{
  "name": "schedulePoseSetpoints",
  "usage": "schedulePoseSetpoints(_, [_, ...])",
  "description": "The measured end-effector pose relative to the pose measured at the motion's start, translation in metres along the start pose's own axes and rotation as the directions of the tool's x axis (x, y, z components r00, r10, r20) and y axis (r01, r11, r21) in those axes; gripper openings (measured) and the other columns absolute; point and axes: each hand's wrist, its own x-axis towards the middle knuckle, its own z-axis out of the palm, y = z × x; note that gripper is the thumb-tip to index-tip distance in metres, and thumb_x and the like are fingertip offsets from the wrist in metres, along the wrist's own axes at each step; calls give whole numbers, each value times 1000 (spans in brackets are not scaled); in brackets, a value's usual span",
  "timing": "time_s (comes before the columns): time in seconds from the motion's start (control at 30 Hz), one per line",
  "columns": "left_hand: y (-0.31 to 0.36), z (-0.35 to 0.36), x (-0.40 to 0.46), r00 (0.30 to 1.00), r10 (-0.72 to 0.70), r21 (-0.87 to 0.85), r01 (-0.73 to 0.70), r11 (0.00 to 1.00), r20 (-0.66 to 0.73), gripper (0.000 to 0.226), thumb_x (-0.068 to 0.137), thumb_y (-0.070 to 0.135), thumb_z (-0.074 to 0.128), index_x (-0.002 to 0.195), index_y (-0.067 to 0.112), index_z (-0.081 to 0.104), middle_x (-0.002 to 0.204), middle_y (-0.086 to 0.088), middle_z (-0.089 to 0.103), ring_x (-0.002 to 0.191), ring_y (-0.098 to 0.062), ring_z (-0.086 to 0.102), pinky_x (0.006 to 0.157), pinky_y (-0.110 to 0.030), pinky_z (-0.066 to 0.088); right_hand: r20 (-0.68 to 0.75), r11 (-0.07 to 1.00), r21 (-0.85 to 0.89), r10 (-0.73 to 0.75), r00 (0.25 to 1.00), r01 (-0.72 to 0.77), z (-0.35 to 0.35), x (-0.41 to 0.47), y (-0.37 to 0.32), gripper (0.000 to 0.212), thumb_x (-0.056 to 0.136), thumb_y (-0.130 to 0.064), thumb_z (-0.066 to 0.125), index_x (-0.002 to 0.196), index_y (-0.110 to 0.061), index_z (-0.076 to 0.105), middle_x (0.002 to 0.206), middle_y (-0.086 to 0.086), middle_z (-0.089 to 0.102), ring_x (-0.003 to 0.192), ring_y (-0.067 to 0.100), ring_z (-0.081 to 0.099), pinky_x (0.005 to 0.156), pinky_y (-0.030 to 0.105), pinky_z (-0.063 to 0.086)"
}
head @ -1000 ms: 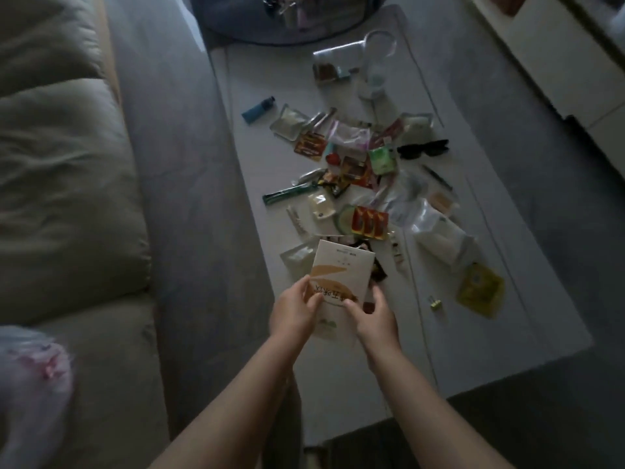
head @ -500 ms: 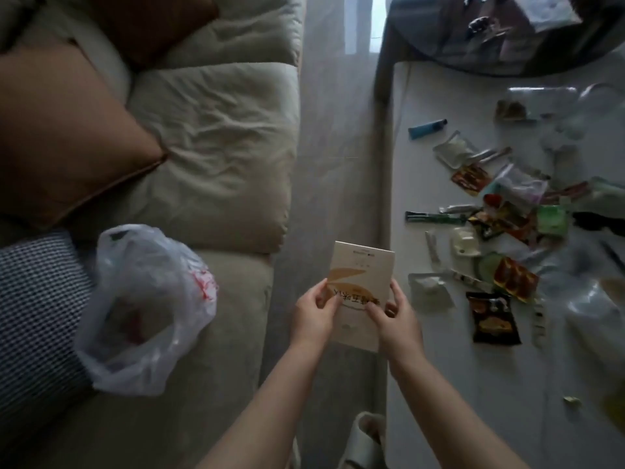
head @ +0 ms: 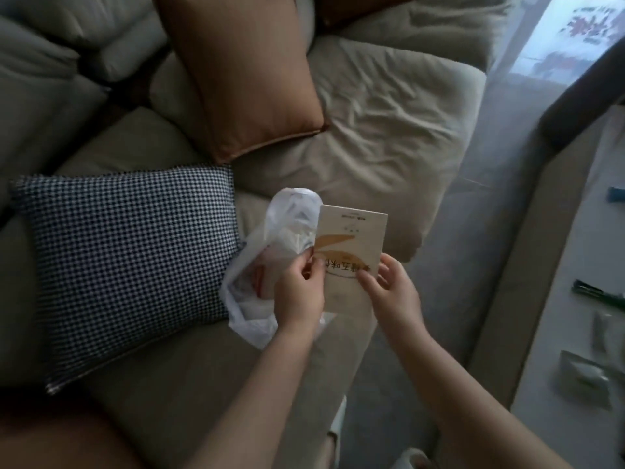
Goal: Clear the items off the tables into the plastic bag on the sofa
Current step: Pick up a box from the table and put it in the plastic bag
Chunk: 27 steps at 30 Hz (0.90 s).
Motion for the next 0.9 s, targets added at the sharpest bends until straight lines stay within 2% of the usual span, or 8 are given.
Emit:
schedulePoseSetpoints(0.07, [-8,-29,17,999,-2,32,4,999,-46,29,97,33,49,118,22,65,102,5,70,97,-13,62,89,-34,52,36,999,-38,-16,999,17,34,5,-7,48,82,-33,67,127,-29,52,119,-3,65,109,13,62,95,44,51])
schedulePoseSetpoints(0.17, [-27,-59,41,997,-34,87,40,995,-68,27,97,33,49,116,23,65,100,6,67,95,-14,62,87,-35,53,64,997,-72,-20,998,24,79,8,-10,25,82,-32,64,104,-43,58,113,-2,66,103,14,64,92,44,52])
schedulePoseSetpoints(0.3, [-60,-75,65,996,-86,144,89,986,-28,25,95,32,50,113,24,65,106,1,68,94,-18,63,86,-37,55,79,988,-156,26,997,-14,116,10,-1,13,91,-22,58,103,-26,60,90,-9,65,91,15,65,85,44,55])
schedulePoseSetpoints(0.37, [-76,-71,73,992,-127,171,123,978,11,28,96,31,49,119,21,63,113,-1,66,101,-20,61,89,-37,53,69,975,-219,63,996,-47,126,15,9,11,91,-21,57,99,-28,59,87,-6,66,88,17,66,84,45,55])
schedulePoseSetpoints(0.5, [-98,-58,92,983,-175,225,157,962,63,34,98,29,46,130,22,57,124,-2,63,114,-23,58,93,-33,46,27,942,-319,118,993,-103,137,32,25,15,93,-20,54,105,-16,61,91,1,66,89,20,64,83,44,55])
schedulePoseSetpoints(0.67, [-118,-33,121,987,-96,273,59,960,126,47,96,15,47,141,24,38,137,-1,51,129,-22,46,106,-36,37,20,901,-427,95,995,-77,152,61,37,25,92,-11,46,116,-16,51,109,2,65,97,19,61,79,33,50])
schedulePoseSetpoints(0.8, [-150,-13,138,972,-28,358,-60,932,235,76,93,11,50,152,24,4,155,-5,29,143,-25,28,117,-43,27,86,876,-480,108,991,-54,157,74,55,33,90,-4,38,121,-16,42,114,2,60,92,15,53,71,27,43])
schedulePoseSetpoints(0.9, [-165,-6,139,949,39,438,-181,880,314,87,90,12,56,152,19,-4,160,-4,8,147,-23,15,119,-42,22,149,879,-475,40,988,36,154,78,63,51,90,-3,39,138,-18,30,116,-11,47,104,10,50,79,23,43])
